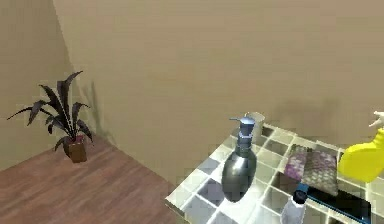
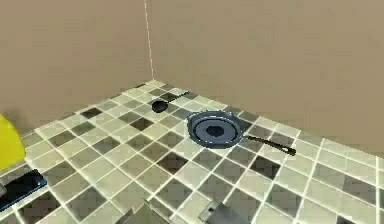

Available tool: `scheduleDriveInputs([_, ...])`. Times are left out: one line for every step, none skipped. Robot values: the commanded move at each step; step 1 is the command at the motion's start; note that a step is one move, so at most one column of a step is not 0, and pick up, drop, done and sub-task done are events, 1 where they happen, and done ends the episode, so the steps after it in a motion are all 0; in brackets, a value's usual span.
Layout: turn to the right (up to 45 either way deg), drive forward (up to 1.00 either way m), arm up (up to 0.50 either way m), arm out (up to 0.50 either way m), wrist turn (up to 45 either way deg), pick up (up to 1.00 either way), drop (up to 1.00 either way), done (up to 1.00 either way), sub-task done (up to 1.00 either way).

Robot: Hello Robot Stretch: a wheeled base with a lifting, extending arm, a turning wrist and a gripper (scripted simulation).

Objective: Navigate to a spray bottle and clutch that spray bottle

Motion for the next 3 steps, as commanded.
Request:
scheduleDriveInputs([0.0, 0.05, 0.0, 0.0, 0.0, 0.0, 0.0, 0.0, 0.0])
scheduleDriveInputs([-36.0, 0.0, 0.0, 0.0, 0.0, 0.0, 0.0, 0.0, 0.0])
scheduleDriveInputs([0.0, 0.0, 0.5, 0.0, 0.0, 0.0, 0.0, 0.0, 0.0])
